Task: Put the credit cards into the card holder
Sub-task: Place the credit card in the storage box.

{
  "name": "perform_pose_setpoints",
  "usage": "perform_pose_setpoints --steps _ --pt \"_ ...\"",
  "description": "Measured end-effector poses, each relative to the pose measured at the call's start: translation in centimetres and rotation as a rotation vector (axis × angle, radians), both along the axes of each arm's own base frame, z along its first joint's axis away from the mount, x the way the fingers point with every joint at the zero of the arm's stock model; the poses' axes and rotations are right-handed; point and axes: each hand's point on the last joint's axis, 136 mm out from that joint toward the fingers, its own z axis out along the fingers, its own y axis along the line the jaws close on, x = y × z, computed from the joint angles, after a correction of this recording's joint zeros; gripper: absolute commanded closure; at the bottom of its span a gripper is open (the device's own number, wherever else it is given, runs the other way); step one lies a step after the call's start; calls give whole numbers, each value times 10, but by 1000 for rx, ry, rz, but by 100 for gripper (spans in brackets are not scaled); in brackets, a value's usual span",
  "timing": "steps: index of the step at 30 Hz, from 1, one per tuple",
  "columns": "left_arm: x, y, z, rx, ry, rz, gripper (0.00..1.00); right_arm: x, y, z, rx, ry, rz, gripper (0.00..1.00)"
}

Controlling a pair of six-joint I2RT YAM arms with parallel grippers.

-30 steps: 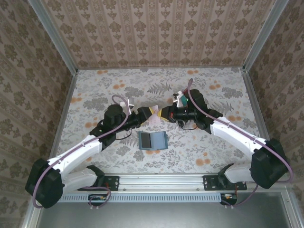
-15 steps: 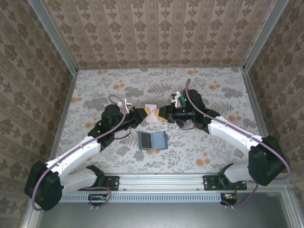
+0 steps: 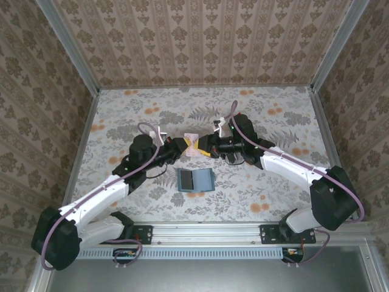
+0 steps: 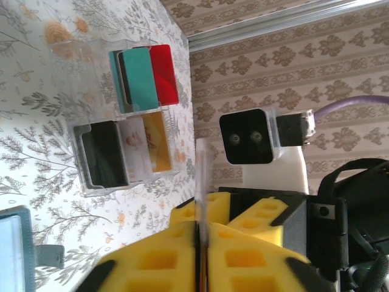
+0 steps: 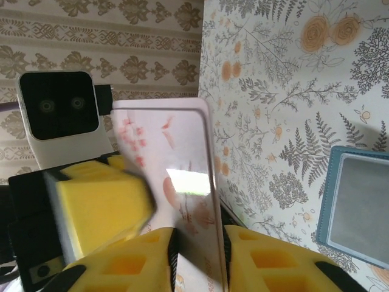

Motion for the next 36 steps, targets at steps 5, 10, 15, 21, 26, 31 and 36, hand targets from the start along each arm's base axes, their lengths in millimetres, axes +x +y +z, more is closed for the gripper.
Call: perform_pose_setpoints --steps 5,10,15,21,26,31,36 --pt "0 0 6 -25 0 5 76 1 0 1 -14 -6 -1 76" --pt "0 1 6 -27 2 5 76 1 -1 -1 -24 1 -4 76" --pt "-1 1 3 -23 8 6 77 2 -3 -4 -37 6 -19 76" --pt "-5 4 1 -23 8 5 78 4 -5 -7 -52 14 -31 77" --pt "-5 6 1 -26 4 11 80 7 -10 -6 -53 15 -51 86" --pt "-3 8 0 -24 14 26 84 7 -10 0 -34 23 -62 87" --pt "-2 9 -5 -19 25 34 84 7 -11 -1 -38 27 -66 91"
